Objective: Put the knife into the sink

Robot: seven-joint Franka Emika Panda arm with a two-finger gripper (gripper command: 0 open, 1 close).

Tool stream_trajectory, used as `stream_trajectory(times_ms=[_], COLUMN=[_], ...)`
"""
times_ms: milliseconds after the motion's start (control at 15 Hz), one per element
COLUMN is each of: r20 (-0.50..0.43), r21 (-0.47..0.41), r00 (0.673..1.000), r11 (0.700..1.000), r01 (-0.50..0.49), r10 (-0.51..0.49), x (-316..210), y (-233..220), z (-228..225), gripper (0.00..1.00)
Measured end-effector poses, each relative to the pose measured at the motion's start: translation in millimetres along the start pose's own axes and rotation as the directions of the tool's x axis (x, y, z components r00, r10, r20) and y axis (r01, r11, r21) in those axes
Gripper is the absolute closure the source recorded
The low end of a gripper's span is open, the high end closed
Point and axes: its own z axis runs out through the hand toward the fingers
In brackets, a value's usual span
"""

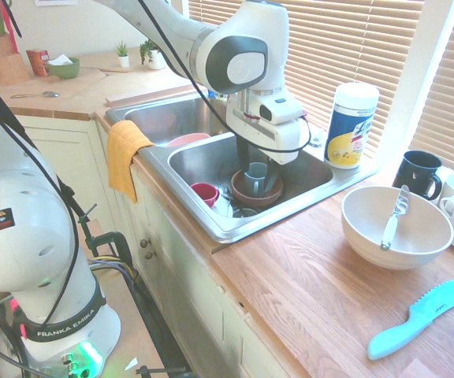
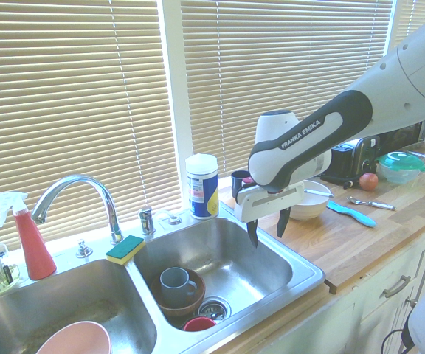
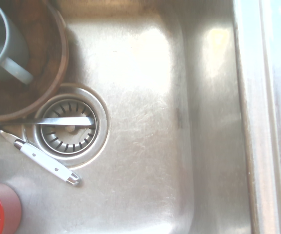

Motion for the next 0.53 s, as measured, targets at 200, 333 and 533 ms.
stream_trajectory(times_ms=[200,333,533], r20=[0.000,-0.003,-0.036], r21=[0.001,0.007,-0.004], r00=[1.000,0.996,0.969], r11=[1.000,0.996,0.970], r01=[0.019,0.092,0.243], r10=[-0.019,-0.092,-0.243], x=[1,7,30], y=[0,6,36], z=[-3,-22,-68], gripper=[0.00,0.00,0.00])
